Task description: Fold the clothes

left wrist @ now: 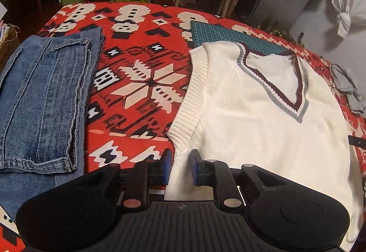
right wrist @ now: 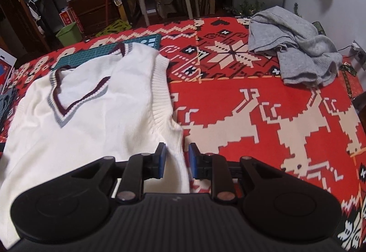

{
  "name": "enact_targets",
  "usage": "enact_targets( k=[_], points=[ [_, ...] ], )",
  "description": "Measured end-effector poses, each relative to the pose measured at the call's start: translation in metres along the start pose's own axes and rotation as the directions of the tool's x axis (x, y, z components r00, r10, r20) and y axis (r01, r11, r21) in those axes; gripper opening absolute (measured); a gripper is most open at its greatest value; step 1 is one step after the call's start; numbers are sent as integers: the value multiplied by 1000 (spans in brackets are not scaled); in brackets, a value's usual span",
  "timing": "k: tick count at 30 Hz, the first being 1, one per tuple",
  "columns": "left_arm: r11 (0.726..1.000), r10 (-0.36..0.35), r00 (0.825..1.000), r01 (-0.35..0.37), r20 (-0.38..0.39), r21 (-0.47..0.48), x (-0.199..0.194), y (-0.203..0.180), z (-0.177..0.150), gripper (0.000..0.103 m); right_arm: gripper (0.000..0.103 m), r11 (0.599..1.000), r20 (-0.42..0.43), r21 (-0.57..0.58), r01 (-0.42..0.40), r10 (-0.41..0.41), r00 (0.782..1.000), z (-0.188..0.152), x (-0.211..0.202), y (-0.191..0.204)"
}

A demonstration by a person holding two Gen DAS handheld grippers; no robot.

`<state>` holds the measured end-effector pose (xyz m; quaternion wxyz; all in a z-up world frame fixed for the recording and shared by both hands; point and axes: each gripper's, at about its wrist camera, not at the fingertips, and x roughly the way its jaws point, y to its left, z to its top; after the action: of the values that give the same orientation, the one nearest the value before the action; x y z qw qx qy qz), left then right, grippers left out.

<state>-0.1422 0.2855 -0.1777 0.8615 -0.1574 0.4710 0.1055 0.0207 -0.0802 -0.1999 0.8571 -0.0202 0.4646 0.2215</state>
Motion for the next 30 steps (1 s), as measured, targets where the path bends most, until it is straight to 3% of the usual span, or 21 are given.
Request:
enact_targets(
  k=[1,3,5,9,12,19,25,30],
  points=[
    [1000,20,1000,-20,8,16,0,-4,-1,8,23,1000,-3,6,-8,8,1000,1,4,0],
    [997,55,998,-57,38,44,0,-12,-5,7,8,1000,-3,-10,-1,1,1000,-1,5,3],
    [994,82,994,-87,66,66,-1,-16,-9,6,7,1000,7,-20,18,-18,1000,-2,3,3],
    [989,144,982,-148,126,21,-16,-9,-10,3,6,998,38,10,55,-56,998,-3,-12,-9],
    [992,129,982,-127,141,-18,-27,1,-7,3,6,997,44,52,61,-63,997,-7,-24,-24],
    [990,139,986,-140,93,7,-13,3,-14,2,6,994,0,83,67,-67,998,-28,-23,-36],
    [998,67,997,-66,36,-15,-21,6,-17,2,7,997,-46,52,50,-48,998,-34,-32,-33],
    [1000,12,999,-12,44,-9,-28,10,-10,6,20,997,-30,69,33,-31,999,-31,-45,-40]
  ],
)
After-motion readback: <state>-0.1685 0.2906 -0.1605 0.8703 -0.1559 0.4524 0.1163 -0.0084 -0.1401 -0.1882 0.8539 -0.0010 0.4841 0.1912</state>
